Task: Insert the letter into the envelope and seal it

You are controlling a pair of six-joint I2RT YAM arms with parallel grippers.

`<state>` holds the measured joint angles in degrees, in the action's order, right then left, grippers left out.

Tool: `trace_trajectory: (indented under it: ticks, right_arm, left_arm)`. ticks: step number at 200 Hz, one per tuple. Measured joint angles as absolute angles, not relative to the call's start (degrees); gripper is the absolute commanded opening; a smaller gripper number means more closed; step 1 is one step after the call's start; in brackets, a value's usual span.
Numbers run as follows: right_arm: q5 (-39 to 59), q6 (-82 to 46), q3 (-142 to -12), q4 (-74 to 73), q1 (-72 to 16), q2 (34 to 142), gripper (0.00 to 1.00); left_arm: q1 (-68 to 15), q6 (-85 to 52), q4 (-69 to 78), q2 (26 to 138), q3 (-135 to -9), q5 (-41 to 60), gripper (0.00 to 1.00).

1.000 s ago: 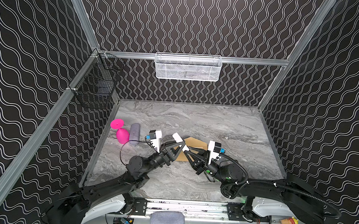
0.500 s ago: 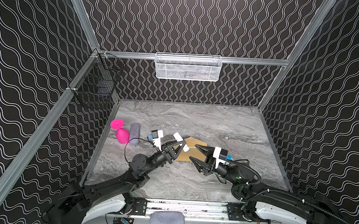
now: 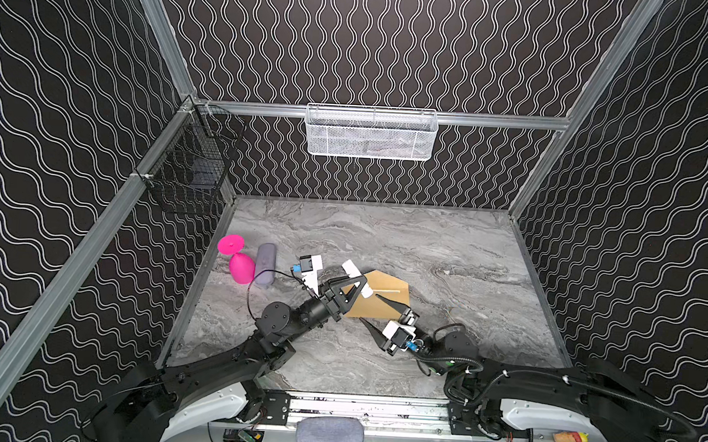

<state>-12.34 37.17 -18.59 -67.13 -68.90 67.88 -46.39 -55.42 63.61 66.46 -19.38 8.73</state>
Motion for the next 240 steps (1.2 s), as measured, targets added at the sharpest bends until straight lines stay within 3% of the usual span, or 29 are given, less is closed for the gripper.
trace_trajectory:
  ticks: [64, 89, 171, 240]
  right_arm:
    - [-25.9, 43.4, -19.9, -86.9, -72.2, 77.8, 0.58]
    - [-26.5, 43.4, -21.1, -87.7, -72.1, 78.3, 0.55]
    - [-24.8, 41.1, -24.2, -86.5, -71.2, 80.7, 0.31]
    - [-23.8, 35.7, -25.3, -83.6, -71.0, 80.1, 0.21]
  left_arm:
    - [-46.4, -56.8, 65.1, 67.9, -19.6, 8.8, 0.0]
    - [-46.4, -56.8, 65.2, 67.5, -19.5, 8.8, 0.0]
    - [-46.4, -56.8, 66.5, 66.6, -19.0, 8.8, 0.0]
    - [-46.3, -57.0, 68.4, 67.5, -18.7, 8.1, 0.0]
